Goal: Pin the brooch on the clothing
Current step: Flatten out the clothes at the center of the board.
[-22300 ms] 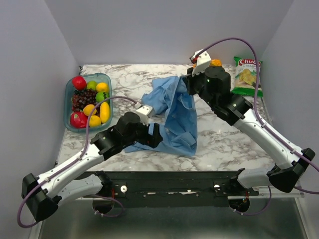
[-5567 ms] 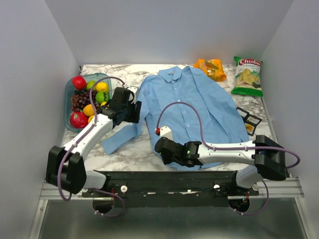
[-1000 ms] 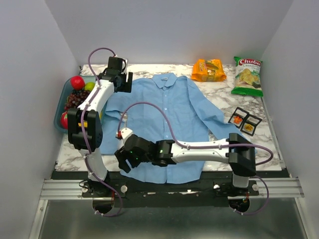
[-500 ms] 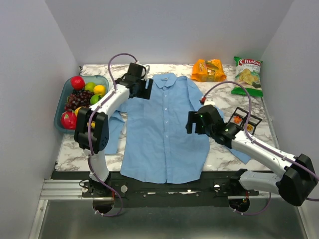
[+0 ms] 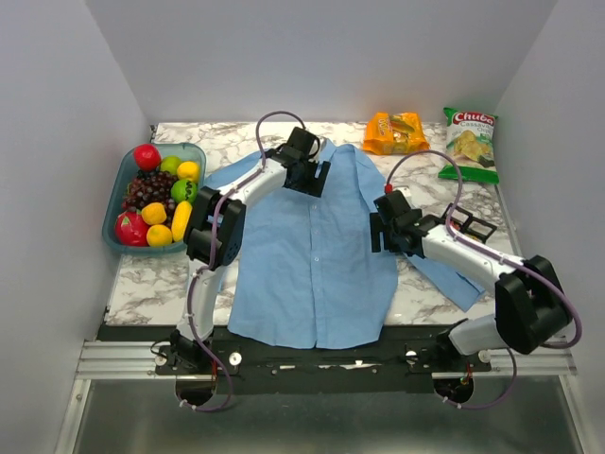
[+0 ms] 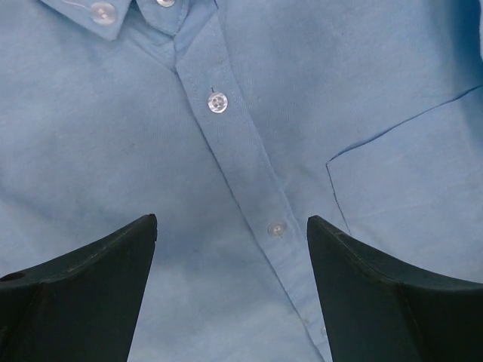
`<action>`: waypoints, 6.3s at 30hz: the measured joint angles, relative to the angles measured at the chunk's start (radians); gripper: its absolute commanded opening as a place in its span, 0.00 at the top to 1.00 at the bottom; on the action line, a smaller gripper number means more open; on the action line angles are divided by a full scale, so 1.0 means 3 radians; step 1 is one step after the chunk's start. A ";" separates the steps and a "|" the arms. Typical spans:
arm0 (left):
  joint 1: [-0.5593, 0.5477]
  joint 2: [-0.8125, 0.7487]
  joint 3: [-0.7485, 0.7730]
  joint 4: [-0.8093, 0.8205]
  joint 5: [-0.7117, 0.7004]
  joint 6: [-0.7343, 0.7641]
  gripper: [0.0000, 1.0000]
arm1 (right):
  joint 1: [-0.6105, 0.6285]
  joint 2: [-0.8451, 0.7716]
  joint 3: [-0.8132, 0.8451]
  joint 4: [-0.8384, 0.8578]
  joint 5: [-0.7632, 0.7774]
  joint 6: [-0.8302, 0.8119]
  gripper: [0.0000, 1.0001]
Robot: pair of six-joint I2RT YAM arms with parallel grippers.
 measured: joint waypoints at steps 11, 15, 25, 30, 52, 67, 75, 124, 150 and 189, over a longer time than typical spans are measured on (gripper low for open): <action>0.0118 0.0173 -0.0136 0.0045 0.0120 -0.0047 0.41 | -0.0056 0.0563 0.0193 -0.0195 0.0434 -0.0125 0.68; 0.0275 0.0032 -0.0407 0.0240 0.0151 -0.0069 0.43 | -0.0076 0.0717 0.0237 -0.0280 0.0474 -0.0203 0.99; 0.0448 -0.0046 -0.0546 0.0331 0.0094 0.0037 0.45 | -0.0085 -0.0018 0.0404 -0.0721 -0.0100 -0.0237 0.99; 0.0448 -0.0051 -0.0547 0.0313 0.0027 0.0136 0.45 | -0.0085 -0.0678 0.0769 -0.0979 -0.0518 -0.0228 0.99; 0.0595 -0.0064 -0.0551 0.0228 -0.0337 0.0376 0.46 | -0.1615 0.0720 0.1597 -0.0909 -0.1857 -0.0586 0.99; 0.0595 -0.0064 -0.0551 0.0229 -0.0444 0.0458 0.46 | -0.2307 0.2201 0.3188 -0.0816 -0.2166 -0.0491 0.99; 0.0595 -0.0064 -0.0551 0.0229 -0.0479 0.0509 0.46 | -0.2424 0.2651 0.3653 -0.0804 -0.2204 -0.0312 0.99; 0.0337 -0.2600 -0.1876 0.0298 -0.0033 0.0264 0.01 | -0.1091 0.1886 0.1876 -0.0605 -0.0795 -0.0792 0.32; 0.0575 -0.2756 -0.1878 0.0376 0.0042 0.0206 0.01 | -0.1066 0.2134 0.2168 -0.1212 -0.1011 -0.0904 0.86; 0.0607 -0.2813 -0.1884 0.0431 0.0142 0.0191 0.01 | -0.2233 0.1859 0.3221 -0.0955 0.0000 -0.0989 0.99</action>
